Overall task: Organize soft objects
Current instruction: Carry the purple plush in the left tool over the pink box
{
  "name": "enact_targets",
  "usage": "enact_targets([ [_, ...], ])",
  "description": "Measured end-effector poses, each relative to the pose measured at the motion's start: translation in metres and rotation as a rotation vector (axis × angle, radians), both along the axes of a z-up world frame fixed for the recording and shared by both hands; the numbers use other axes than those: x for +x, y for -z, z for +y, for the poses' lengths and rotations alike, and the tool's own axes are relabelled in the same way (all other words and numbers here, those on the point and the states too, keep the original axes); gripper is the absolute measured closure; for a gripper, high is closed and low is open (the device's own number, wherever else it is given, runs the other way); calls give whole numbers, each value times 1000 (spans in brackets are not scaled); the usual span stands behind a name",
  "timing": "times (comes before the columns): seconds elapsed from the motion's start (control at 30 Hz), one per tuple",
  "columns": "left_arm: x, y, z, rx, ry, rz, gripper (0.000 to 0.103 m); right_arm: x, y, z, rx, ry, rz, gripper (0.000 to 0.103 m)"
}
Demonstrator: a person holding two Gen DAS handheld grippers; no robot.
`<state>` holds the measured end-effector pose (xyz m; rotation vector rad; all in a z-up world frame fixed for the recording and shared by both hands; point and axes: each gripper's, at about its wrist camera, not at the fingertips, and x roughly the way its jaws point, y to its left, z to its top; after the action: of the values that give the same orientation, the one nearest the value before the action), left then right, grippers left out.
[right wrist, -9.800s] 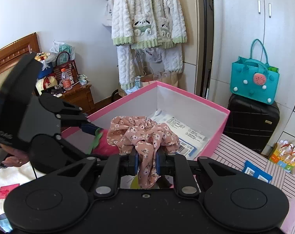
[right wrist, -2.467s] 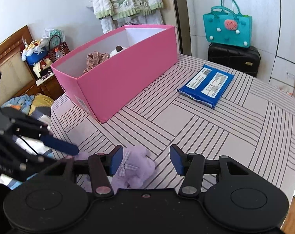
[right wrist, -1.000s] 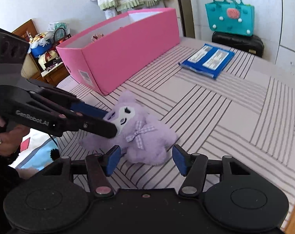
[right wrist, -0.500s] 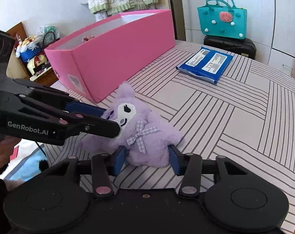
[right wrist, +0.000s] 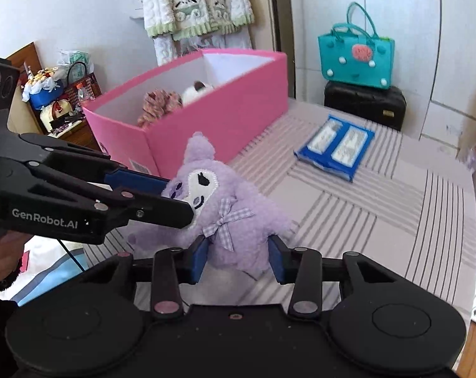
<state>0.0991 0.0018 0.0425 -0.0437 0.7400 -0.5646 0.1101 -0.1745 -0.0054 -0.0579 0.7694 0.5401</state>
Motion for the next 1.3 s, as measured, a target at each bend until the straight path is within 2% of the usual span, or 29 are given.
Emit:
enact_targets([
  [0.43,1,-30,49,-62,-35,-114,70,3,-41,42,-4,-56,-136,55],
  [0.7,18,-59,76,-61,-91,-169,70,21,-69,71,-25,-116,-216,55],
  [0.87,47,-78,88,-28,-153,-227,70,57,-89,85,19,-137,-232,55],
  [0.97,77,-79,101,-55,-211,-221,70,88,-93,94,56,-144,-219,56],
  [1.13,130,-67,113,-62,-269,-188,70,141,-82,115,66,-136,-187,58],
  [1.3,177,-54,118,-33,-264,-160,71,196,-62,135,33,-107,-117,59],
])
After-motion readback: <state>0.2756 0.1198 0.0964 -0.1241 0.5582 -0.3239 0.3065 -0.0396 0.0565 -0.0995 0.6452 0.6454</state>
